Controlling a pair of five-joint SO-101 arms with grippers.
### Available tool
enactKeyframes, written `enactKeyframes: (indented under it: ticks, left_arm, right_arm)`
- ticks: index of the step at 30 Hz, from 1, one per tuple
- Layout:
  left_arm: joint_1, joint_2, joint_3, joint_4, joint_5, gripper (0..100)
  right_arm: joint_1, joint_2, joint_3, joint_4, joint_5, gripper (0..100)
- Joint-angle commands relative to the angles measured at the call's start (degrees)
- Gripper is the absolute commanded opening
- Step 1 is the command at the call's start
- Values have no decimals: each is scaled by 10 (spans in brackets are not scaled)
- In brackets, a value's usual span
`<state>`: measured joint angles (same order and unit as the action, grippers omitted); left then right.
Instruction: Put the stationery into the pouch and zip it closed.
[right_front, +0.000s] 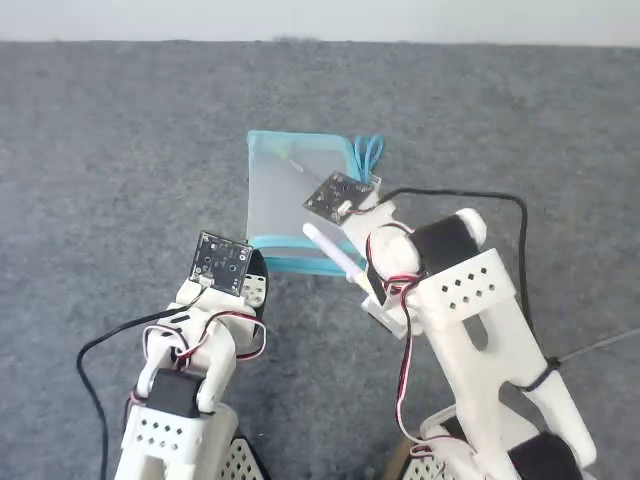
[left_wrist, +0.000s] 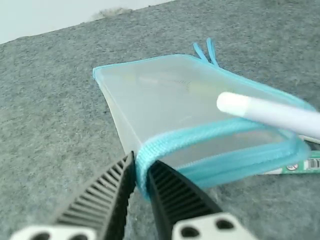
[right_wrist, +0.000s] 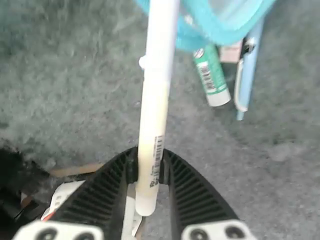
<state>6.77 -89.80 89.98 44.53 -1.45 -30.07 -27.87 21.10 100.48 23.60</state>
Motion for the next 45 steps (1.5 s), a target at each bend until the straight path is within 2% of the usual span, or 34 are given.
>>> enactKeyframes:
  ticks: [1,11,19,25,34,45]
  left_arm:
    - [-5,-11,-6,-9,-3,12]
    - [-5,-8,-6,-9,-3,12]
    - [-5,-8,-5,-9,-3,12]
    - [-5,-8,-5,-9,-3,12]
    - [-5,-9,-5,-8,-3,12]
    - [-1,-11,-6,-10,-3,12]
  right_arm:
    - [-7,-50,8,23,16,7]
    - [-63,-102,91,22,42,7]
    - [-61,-106,89,19,31,7]
    - [-60,-42,21,21,4,7]
    - [7,123,-117,20,-21,7]
    - [3,310,-313,21,-109,9]
